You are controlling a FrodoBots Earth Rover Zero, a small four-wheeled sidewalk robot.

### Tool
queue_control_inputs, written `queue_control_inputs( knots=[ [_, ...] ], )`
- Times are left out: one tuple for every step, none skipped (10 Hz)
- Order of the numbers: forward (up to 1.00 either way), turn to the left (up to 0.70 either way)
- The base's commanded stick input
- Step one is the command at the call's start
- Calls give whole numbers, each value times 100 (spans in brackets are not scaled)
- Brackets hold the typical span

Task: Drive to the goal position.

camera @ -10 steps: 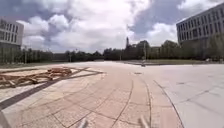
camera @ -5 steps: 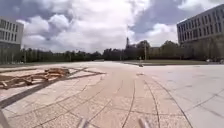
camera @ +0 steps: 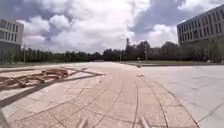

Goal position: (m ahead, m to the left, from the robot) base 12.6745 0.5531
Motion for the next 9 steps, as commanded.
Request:
queue_control_inputs(
  knots=[
    [50, 0],
    [50, 0],
    [50, 0],
    [50, 0],
    [50, 0],
    [50, 0],
    [50, 0],
    [50, 0],
    [50, 0]
  ],
)
